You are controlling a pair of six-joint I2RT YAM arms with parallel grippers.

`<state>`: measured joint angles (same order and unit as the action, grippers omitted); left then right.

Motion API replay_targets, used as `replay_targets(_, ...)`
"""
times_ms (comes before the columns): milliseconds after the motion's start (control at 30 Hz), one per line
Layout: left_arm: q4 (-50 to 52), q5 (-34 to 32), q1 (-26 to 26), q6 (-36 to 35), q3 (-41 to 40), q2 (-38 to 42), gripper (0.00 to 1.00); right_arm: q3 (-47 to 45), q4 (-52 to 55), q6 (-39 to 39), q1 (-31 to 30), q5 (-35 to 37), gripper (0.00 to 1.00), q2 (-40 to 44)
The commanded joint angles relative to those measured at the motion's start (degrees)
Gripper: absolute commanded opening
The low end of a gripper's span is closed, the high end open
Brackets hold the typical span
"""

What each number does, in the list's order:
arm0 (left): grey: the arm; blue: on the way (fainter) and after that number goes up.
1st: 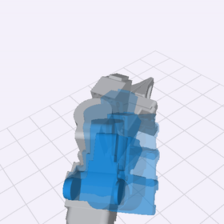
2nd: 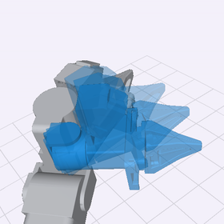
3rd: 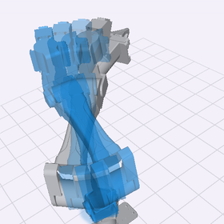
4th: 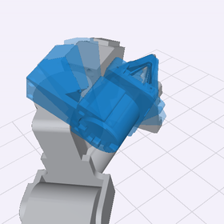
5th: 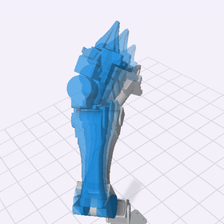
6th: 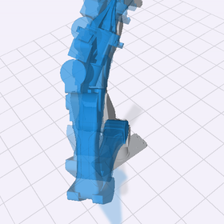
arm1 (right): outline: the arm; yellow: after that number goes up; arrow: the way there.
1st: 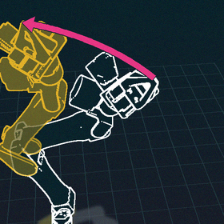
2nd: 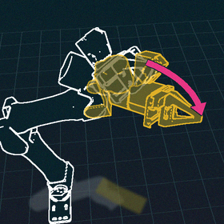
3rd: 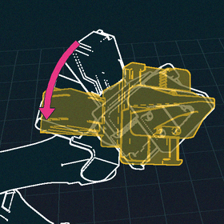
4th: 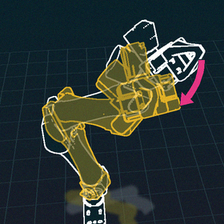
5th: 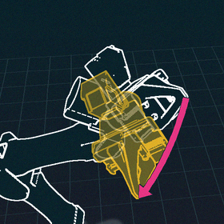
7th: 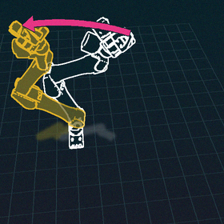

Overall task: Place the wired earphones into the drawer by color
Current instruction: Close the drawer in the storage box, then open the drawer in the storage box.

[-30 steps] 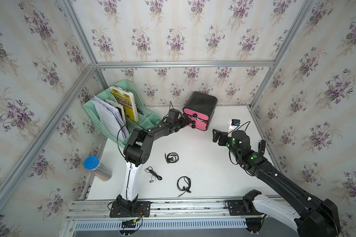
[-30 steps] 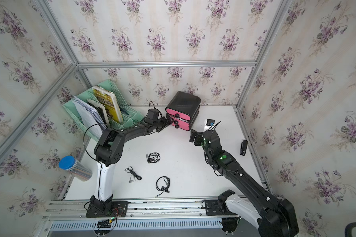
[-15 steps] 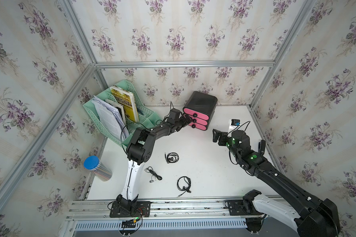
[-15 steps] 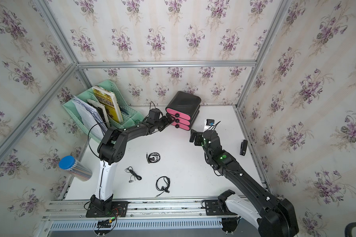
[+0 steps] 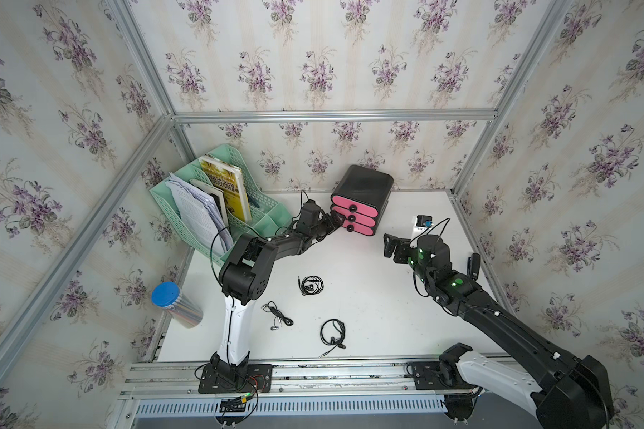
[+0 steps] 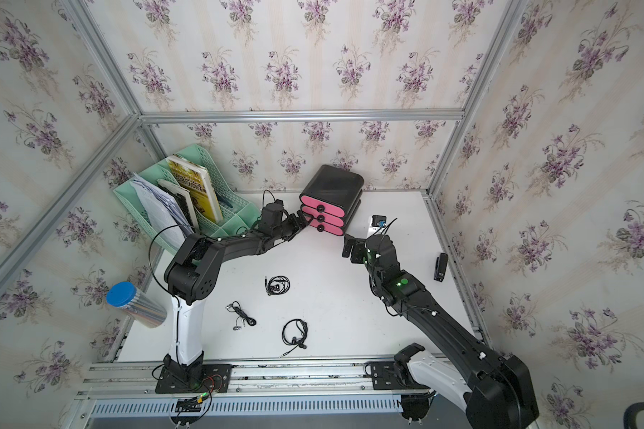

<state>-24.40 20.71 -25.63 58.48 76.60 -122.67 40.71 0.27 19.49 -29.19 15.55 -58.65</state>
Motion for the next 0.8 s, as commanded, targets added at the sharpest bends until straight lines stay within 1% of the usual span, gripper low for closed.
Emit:
replay_targets(0, -10.42, 3.63, 0.08, -0.35, -2.1, -0.3, 0.9, 0.51, -0.27, -0.36, 0.02, 0.16, 1.0, 0.09)
replay_targets(133, -16.23, 5.01, 0.06, -0.99, -5.39, -1.46, 0.88, 0.38, -0.1, -0.5, 0.01, 0.5, 1.0, 0.54)
replay_targets(367, -20.56, 6.39, 0.11, 0.15, -6.37, -4.64, 0.74, 0.16, 0.18, -0.25, 0.02, 0.44, 1.0, 0.72)
replay_targets(500, -20.31, 6.82, -0.03, -0.1, -5.47, -5.47, 0.68, 0.17, 0.26, -0.24, 0.03, 0.53, 1.0, 0.89)
replay_targets(767, -18.84, 6.94, -0.64, -0.83, -2.74, -7.78, 0.62, 0.21, 0.27, 0.03, 0.01, 0.27, 1.0, 0.64)
